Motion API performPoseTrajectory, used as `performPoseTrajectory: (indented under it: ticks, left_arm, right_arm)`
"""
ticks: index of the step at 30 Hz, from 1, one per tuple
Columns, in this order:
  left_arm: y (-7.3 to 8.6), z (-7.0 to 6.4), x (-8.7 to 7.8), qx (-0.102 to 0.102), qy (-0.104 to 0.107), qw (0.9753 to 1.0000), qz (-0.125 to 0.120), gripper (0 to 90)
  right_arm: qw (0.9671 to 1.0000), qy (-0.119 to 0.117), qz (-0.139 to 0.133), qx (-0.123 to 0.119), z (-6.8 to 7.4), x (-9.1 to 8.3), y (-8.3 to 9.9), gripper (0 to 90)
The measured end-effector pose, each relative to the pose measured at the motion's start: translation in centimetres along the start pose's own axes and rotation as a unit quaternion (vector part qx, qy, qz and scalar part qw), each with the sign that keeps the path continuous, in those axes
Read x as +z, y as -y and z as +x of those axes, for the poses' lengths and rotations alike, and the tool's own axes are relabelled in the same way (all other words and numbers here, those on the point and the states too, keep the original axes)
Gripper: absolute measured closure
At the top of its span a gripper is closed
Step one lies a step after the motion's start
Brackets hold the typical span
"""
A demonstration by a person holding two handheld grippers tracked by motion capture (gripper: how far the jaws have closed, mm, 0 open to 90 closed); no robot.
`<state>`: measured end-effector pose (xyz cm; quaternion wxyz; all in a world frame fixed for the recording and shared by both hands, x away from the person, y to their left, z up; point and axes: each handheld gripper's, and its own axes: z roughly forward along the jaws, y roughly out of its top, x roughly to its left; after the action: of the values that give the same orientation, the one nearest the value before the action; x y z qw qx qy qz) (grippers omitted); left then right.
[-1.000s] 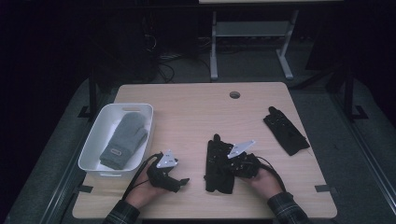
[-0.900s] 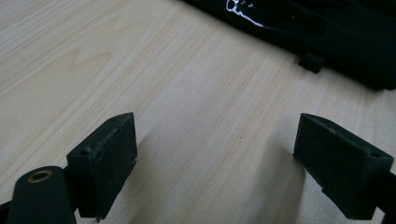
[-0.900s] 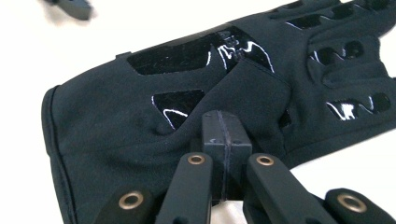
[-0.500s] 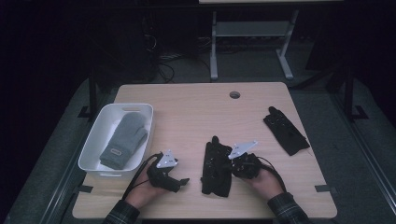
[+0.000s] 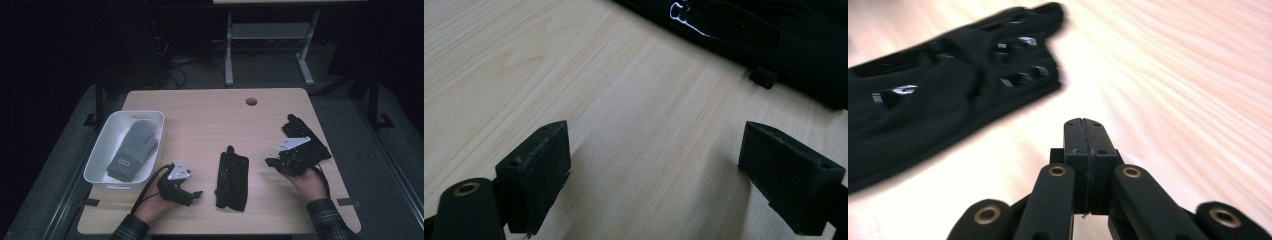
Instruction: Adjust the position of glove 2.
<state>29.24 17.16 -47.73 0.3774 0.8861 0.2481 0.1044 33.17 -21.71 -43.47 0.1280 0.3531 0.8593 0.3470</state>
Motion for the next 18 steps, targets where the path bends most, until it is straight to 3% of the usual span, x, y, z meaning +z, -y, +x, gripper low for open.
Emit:
performPoseTrajectory:
  ticks: [8, 18]
  left_arm:
    - [0.0, 0.0, 0.0, 0.000, 0.000, 1.0000, 0.000, 12.3]
    - [0.0, 0.0, 0.0, -0.003, 0.001, 1.0000, -0.001, 12.3]
  right_arm:
    - [0.9984, 0.045, -0.006, 0.035, -3.6, -1.4, 1.1, 90.0]
    - [0.9921, 0.090, -0.013, 0.086, -7.6, -1.9, 2.3, 90.0]
